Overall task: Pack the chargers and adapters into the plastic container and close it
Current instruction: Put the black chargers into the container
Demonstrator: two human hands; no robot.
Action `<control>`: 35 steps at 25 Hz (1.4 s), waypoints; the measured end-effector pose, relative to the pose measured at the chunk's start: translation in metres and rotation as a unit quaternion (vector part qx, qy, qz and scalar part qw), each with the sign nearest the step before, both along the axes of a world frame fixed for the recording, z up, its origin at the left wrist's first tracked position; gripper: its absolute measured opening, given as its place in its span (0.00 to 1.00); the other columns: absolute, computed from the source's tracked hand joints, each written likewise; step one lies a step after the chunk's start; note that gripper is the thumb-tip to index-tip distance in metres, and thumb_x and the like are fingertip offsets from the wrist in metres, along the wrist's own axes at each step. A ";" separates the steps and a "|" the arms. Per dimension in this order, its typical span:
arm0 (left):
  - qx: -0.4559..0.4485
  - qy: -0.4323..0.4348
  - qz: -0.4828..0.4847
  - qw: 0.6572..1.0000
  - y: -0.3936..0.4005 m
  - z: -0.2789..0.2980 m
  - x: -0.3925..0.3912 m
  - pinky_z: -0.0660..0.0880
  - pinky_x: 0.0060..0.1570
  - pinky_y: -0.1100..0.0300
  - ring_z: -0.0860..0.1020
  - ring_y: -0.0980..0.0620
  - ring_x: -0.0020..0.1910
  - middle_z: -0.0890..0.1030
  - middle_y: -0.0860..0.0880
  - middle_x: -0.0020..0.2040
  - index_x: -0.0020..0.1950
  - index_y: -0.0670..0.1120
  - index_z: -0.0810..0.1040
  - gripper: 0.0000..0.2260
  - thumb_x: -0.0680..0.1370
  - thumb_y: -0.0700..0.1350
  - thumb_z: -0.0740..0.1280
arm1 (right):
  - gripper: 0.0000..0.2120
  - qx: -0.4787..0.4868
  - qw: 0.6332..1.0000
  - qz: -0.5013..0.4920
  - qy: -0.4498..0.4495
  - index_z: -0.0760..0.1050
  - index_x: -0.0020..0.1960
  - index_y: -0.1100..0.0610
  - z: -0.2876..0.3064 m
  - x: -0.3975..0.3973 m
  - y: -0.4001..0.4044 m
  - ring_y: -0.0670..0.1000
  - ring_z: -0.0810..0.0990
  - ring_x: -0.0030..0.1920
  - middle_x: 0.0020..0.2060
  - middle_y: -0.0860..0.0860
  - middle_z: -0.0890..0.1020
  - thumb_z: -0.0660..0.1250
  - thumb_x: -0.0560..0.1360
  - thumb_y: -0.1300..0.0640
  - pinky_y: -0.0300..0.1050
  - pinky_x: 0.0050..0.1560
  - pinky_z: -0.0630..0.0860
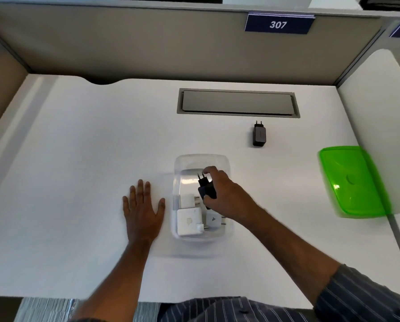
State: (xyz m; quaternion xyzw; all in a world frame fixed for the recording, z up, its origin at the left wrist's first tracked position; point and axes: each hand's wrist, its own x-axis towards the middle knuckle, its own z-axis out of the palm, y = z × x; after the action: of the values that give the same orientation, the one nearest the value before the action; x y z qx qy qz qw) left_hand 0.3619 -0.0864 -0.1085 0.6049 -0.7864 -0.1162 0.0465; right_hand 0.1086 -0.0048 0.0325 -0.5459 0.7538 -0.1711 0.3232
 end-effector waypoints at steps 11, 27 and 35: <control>-0.002 0.011 0.003 1.000 -0.001 0.001 0.001 0.49 0.81 0.42 0.51 0.45 0.84 0.53 0.49 0.85 0.83 0.50 0.53 0.32 0.82 0.61 0.53 | 0.15 0.093 0.964 0.113 0.221 0.69 0.60 0.61 -0.043 0.020 -0.038 0.60 0.80 0.36 0.60 0.64 0.72 0.64 0.74 0.63 0.43 0.29 0.64; 0.009 0.020 -0.004 1.000 -0.001 0.000 0.003 0.47 0.82 0.42 0.48 0.47 0.84 0.51 0.49 0.85 0.84 0.51 0.50 0.32 0.82 0.62 0.51 | 0.09 -0.033 0.973 0.070 0.218 0.78 0.49 0.50 0.004 -0.011 -0.041 0.53 0.82 0.42 0.44 0.49 0.83 0.65 0.77 0.45 0.45 0.40 0.73; 0.011 0.028 -0.002 1.000 0.000 0.003 0.001 0.47 0.82 0.42 0.49 0.46 0.84 0.52 0.49 0.85 0.84 0.50 0.51 0.33 0.82 0.62 0.50 | 0.06 -0.110 0.974 -0.175 0.091 0.76 0.46 0.49 -0.012 -0.109 -0.045 0.51 0.80 0.38 0.37 0.46 0.82 0.66 0.76 0.47 0.45 0.39 0.75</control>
State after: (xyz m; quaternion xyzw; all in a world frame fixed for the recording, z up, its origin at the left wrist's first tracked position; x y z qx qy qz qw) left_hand 0.3632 -0.0863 -0.1054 0.6000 -0.7849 -0.1417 0.0613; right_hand -0.0008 -0.0500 0.0208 -0.4506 0.8408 -0.2564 0.1560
